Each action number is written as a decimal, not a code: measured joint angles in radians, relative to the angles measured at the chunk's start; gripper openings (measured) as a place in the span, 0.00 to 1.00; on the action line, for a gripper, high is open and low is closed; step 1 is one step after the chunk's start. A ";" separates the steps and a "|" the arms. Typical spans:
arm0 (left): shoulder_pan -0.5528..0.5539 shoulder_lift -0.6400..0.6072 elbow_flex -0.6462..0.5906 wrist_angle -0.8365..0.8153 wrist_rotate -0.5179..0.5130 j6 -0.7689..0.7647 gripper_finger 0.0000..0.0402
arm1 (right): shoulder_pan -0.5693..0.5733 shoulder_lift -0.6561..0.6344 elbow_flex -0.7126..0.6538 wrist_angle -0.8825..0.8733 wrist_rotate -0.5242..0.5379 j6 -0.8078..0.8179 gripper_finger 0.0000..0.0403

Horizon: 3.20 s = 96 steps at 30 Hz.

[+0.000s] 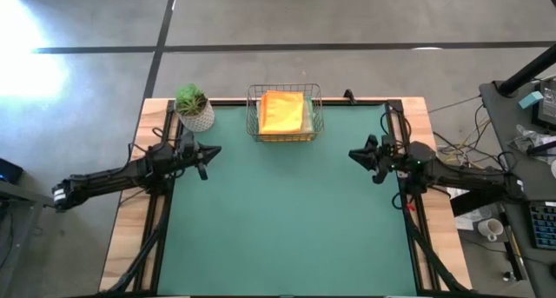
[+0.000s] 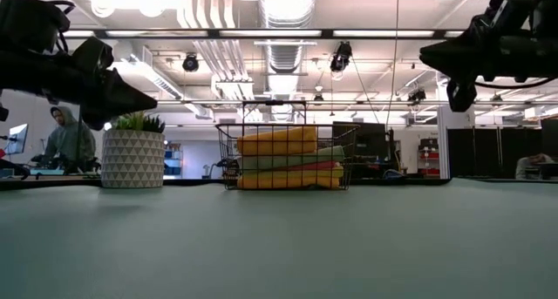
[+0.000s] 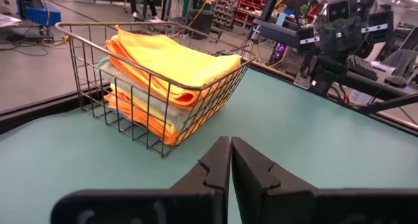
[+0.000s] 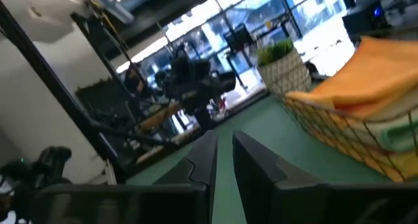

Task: Fold microfiber towels
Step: Return to Home Position

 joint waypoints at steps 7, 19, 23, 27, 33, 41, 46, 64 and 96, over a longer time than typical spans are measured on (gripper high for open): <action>0.000 0.014 0.000 0.000 0.000 0.000 0.00 | 0.004 -0.111 -0.001 -0.104 -0.008 -0.020 0.11; 0.000 0.022 0.000 0.002 0.001 0.000 0.00 | 0.003 -0.275 0.026 -0.355 0.001 -0.095 0.11; 0.000 0.024 0.000 0.003 0.001 0.000 0.00 | 0.003 -0.275 0.022 -0.390 0.035 -0.139 0.11; 0.000 0.027 0.000 0.002 0.001 0.000 0.00 | 0.003 -0.275 0.022 -0.393 0.078 -0.152 0.11; 0.000 0.030 0.000 0.001 0.001 0.000 0.00 | 0.003 -0.274 0.022 -0.412 0.079 -0.147 0.11; 0.000 0.033 0.000 0.001 0.001 0.000 0.00 | 0.003 -0.268 0.024 -0.424 0.081 -0.148 0.11; 0.000 0.033 -0.001 0.001 0.001 0.000 0.00 | 0.003 -0.268 0.024 -0.424 0.081 -0.148 0.11; 0.000 0.032 -0.001 0.001 0.001 0.000 0.00 | 0.003 -0.268 0.024 -0.425 0.079 -0.148 0.11; 0.000 0.037 -0.001 0.001 0.001 0.000 0.00 | 0.003 -0.268 0.024 -0.426 0.079 -0.148 0.11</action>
